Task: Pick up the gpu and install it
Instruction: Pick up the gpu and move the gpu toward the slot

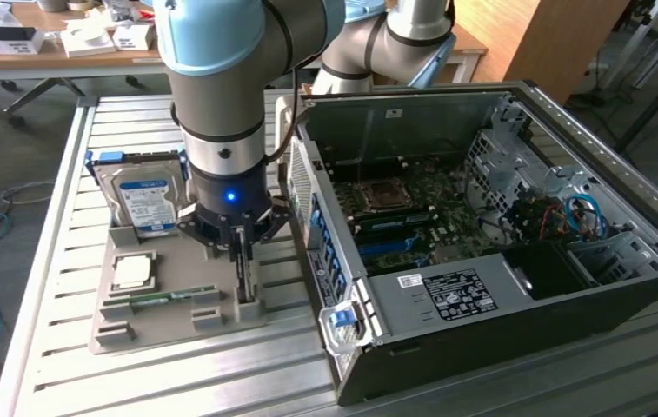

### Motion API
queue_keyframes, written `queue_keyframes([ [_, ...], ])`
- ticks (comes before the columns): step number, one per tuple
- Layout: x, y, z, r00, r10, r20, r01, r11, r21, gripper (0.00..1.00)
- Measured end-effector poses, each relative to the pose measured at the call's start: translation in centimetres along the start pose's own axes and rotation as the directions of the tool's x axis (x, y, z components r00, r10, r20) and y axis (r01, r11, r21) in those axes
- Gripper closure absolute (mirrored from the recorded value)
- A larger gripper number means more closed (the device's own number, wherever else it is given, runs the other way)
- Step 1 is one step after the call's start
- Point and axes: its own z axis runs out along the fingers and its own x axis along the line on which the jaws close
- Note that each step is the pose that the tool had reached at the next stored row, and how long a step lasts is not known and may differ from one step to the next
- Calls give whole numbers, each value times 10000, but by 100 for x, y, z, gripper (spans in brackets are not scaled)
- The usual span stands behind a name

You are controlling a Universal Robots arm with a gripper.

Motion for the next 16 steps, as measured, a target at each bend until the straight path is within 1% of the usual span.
queue_keyframes([
  [16,-9,1,4,10000,-99,-4,99,10000,-3,74],
])
